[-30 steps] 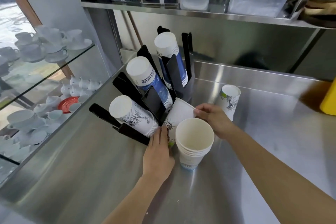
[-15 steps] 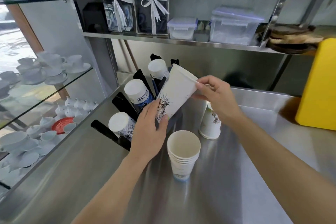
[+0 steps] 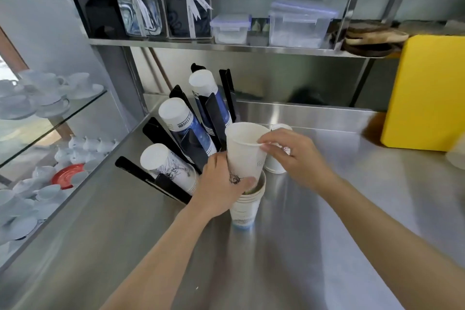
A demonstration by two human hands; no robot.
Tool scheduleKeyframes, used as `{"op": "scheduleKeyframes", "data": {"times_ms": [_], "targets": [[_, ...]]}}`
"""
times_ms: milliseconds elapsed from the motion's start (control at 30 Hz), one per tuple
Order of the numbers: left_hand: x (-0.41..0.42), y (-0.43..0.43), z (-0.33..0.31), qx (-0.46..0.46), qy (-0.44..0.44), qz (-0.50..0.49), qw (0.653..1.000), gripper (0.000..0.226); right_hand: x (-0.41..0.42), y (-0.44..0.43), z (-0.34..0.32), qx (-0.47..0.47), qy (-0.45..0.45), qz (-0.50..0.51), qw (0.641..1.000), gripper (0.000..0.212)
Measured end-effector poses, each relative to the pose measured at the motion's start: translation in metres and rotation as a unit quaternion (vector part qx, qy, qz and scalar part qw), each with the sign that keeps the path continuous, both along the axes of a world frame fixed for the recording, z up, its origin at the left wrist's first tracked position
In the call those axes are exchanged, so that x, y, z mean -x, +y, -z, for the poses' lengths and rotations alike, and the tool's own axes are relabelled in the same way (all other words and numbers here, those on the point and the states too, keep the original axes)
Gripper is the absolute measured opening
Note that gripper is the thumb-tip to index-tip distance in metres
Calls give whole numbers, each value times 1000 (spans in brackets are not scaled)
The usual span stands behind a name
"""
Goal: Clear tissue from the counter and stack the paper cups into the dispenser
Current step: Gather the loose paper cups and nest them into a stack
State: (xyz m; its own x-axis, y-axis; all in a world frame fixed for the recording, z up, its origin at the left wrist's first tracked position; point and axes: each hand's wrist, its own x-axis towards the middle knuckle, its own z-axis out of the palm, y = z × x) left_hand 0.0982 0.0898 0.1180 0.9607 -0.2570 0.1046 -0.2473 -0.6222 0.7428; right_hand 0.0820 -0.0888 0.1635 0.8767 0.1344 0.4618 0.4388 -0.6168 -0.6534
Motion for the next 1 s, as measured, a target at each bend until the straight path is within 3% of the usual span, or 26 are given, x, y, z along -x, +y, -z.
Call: {"op": "scheduleKeyframes", "data": {"times_ms": [100,233,433,633,833,1000], "targets": [[2,2,18,-27,40,25,999,74,9,-2,29,35,28,-17,999,19],[3,10,34,23,67,90,993,84,17,-2,62,142,53,-13,988,22],[-1,13,54,117,116,69,984,82,15,5,71,134,116,-13,984,27],[-9,12,74,216,232,43,948,74,15,19,79,-34,169,4,985,56],[-15,13,66,271,200,54,940,70,12,17,78,-243,138,43,959,71],[-21,1,36,294,163,81,938,49,4,2,63,-318,110,83,938,56]]}}
